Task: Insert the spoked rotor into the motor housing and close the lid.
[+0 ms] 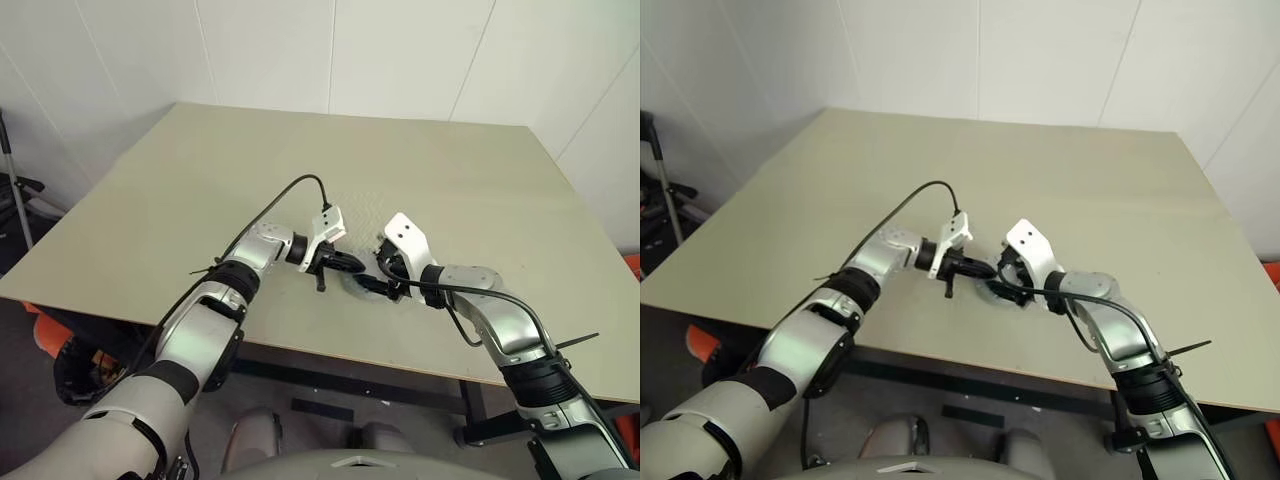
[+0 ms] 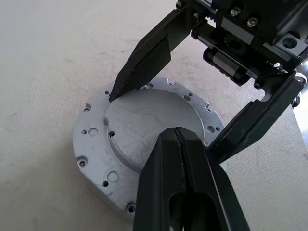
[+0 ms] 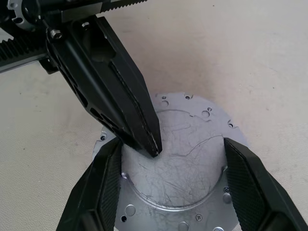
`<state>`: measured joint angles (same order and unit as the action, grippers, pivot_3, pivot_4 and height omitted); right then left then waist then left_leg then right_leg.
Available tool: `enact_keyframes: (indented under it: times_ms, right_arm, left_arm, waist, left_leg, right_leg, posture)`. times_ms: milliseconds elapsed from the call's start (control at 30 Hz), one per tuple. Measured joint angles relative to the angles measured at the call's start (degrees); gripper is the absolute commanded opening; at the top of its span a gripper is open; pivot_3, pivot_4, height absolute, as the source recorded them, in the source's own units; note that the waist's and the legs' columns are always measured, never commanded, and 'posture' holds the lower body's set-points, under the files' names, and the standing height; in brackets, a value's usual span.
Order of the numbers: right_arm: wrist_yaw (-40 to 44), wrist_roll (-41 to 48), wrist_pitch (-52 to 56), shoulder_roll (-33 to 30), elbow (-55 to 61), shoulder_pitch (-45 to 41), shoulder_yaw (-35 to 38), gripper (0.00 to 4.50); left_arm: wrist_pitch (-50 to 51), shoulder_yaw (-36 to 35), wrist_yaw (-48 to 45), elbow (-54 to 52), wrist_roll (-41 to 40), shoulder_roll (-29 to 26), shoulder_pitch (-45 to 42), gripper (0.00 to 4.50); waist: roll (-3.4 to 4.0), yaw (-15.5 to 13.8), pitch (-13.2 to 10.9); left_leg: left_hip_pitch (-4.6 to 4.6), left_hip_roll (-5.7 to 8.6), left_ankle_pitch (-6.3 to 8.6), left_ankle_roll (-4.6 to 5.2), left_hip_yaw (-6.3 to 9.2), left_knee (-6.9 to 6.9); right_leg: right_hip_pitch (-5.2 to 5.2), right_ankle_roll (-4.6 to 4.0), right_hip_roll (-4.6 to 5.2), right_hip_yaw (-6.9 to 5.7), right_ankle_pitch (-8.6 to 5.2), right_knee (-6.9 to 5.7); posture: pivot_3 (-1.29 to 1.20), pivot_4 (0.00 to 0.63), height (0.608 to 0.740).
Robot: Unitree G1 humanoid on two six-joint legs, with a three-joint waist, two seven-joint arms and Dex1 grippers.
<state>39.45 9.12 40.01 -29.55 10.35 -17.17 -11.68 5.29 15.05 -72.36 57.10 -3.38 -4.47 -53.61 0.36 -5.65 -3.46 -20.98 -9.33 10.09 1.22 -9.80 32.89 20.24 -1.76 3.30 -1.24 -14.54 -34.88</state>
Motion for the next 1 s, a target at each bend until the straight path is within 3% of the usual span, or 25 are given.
enact_keyframes:
  times_ms: [67,1000]
  right_arm:
    - [-0.25,0.12,0.02,0.64,0.03,0.01,-0.18,4.47]
    - [-1.28,3.37,6.14,-2.99,7.6,4.71,4.54,4.47]
  left_arm:
    - [-0.09,0.0,0.02,0.08,0.45,0.26,-0.19,0.0]
    - [-0.44,-0.31,-0.33,0.17,1.01,1.13,-0.24,0.0]
  waist:
    - [0.0,-0.05,0.0]
    - [-0.04,-1.82,-0.03]
  left_leg:
    - [0.0,0.0,0.0,0.0,0.0,0.0]
    - [-0.09,0.01,0.06,0.09,-0.01,-0.12]
  right_leg:
    - [0.0,0.0,0.0,0.0,0.0,0.0]
    - [0.04,0.01,0.02,-0.02,0.0,0.15]
  posture:
    - [0.0,0.0,0.74]
    - [0.0,0.0,0.74]
